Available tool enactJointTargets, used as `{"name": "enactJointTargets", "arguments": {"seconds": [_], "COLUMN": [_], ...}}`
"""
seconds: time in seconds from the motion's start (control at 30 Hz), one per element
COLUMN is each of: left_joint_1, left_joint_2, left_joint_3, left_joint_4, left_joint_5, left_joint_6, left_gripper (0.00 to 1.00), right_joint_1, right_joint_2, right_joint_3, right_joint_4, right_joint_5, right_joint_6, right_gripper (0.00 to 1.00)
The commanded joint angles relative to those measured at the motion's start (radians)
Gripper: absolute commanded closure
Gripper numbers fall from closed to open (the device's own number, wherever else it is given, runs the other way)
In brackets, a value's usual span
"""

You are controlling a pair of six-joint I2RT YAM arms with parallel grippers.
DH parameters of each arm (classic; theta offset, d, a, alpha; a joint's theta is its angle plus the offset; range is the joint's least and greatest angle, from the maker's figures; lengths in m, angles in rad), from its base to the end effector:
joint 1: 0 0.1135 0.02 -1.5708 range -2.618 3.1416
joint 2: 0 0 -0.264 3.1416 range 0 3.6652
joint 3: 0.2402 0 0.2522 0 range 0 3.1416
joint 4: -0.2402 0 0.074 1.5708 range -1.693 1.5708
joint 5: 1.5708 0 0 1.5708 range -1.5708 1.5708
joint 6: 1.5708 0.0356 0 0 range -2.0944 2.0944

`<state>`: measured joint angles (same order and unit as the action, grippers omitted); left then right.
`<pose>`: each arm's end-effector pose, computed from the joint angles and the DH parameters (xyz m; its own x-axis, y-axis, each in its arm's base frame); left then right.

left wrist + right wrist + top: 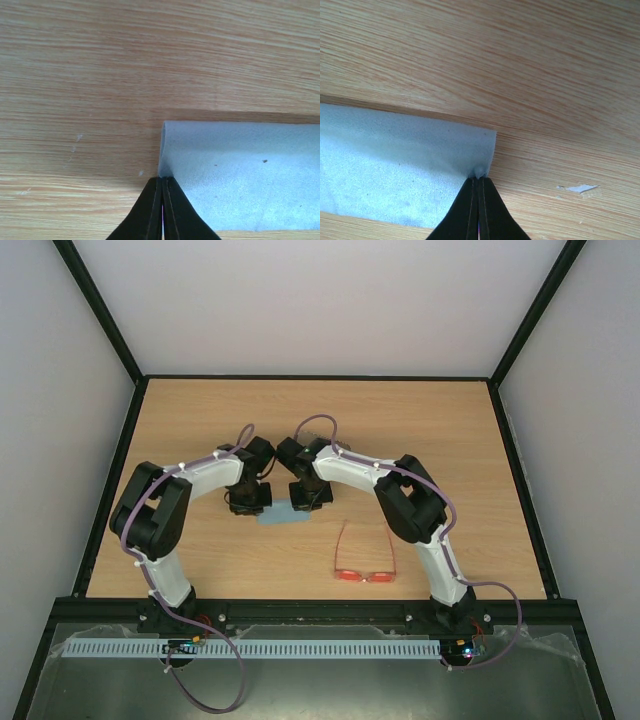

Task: Organize the sunglasses
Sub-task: Pick up the glasses cleaning cloth from the center of the board.

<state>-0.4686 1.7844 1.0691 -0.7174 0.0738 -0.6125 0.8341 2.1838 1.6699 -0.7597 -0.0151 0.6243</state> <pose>0.2801 -0.1447 0.1477 -0.9872 -0.1429 -0.0706 -0.1321 0.9815 -0.1389 0.2998 0.3313 0.1565 -0.9559 -0.1839 -0.2292 -0.2278 0.9564 0.1829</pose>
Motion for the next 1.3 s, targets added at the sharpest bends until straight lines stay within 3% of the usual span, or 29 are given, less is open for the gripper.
{"name": "enactJointTargets", "arguments": {"seconds": [0.0, 0.87, 1.27], "left_joint_1": [-0.015, -0.013, 0.003], "left_joint_2": [0.022, 0.006, 0.116], "left_joint_3": [0.026, 0.211, 0.465], "left_joint_4": [-0.003, -0.088, -0.186], "left_joint_5": [0.001, 0.017, 0.05], "left_joint_6": [-0.006, -0.013, 0.021], "left_gripper": [0.98, 0.98, 0.98], "right_joint_1": [-0.004, -0.036, -0.106], "right_joint_2": [-0.022, -0.058, -0.072], "right_joint_3": [-0.022, 0.118, 0.219], "right_joint_4": [-0.049, -0.121, -0.183], "right_joint_5": [0.007, 0.039, 0.038], "right_joint_6": [-0.006, 0.0, -0.017], "right_gripper": [0.99, 0.99, 0.99]}}
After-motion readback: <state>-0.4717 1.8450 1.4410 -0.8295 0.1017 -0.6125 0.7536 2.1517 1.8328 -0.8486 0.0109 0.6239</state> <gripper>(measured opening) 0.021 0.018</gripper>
